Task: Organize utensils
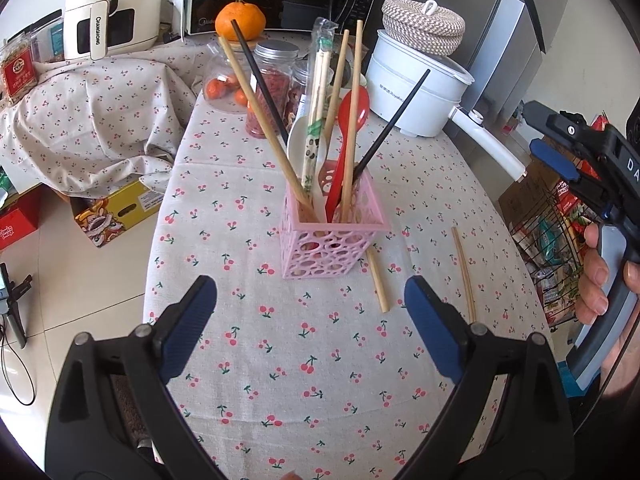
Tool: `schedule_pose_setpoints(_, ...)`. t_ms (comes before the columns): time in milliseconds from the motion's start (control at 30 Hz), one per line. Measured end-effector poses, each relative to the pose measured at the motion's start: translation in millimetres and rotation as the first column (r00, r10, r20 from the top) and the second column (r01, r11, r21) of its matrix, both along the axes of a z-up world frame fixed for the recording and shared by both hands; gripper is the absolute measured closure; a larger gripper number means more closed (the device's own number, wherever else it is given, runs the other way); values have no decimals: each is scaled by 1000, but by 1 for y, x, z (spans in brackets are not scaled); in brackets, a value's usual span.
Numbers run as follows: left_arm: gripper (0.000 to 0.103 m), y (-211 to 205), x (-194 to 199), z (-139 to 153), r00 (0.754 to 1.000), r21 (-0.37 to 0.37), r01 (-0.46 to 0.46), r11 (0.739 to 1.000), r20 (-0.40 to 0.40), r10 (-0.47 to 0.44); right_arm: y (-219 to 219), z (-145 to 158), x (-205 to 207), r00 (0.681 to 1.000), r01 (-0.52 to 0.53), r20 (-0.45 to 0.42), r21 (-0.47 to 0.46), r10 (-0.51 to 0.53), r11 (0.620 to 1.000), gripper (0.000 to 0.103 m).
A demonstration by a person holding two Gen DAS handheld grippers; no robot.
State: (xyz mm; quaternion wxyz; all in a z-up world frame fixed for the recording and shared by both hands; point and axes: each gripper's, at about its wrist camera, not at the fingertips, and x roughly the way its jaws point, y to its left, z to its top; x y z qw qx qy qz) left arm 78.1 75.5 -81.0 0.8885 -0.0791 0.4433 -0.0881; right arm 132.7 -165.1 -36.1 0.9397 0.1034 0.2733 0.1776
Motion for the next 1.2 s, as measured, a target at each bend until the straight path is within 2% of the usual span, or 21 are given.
schedule_pose_setpoints(300,8,-19,0,-15,999,25,31,999,-44,-30,-28,-39,11,987,38,-149,-94,-52,995,19)
schedule_pose_setpoints(467,8,-18,0,-24,1000,48,-11,999,-28,13,-26,-67,24,976,36,-207,-158,-69,987,19)
schedule_pose_setpoints(600,8,-15,5,-32,999,65,-39,997,-21,40,-18,-90,41,972,5,-230,-175,-46,985,19)
schedule_pose_setpoints(700,0,-14,10,-36,998,73,-38,997,-41,41,-12,-105,60,969,-1,-244,-148,-35,989,19)
schedule_pose_setpoints(800,1,-17,11,-37,999,104,-25,994,-39,29,-3,-116,81,969,-15,-248,-115,-14,993,19)
schedule_pose_setpoints(933,1,-16,8,-33,1000,135,-19,991,-19,22,22,-130,109,976,-81,-214,-185,41,979,19)
schedule_pose_setpoints(1033,0,-9,6,-30,999,127,-31,991,-17,33,42,-142,123,973,-144,-210,-237,94,961,28)
schedule_pose_setpoints(1133,0,-2,4,-26,999,98,-42,994,-13,43,54,-152,134,964,-186,-235,-245,128,952,37)
schedule_pose_setpoints(1200,0,-1,4,-24,999,85,-42,995,-8,43,59,-157,137,960,-200,-241,-245,140,949,40)
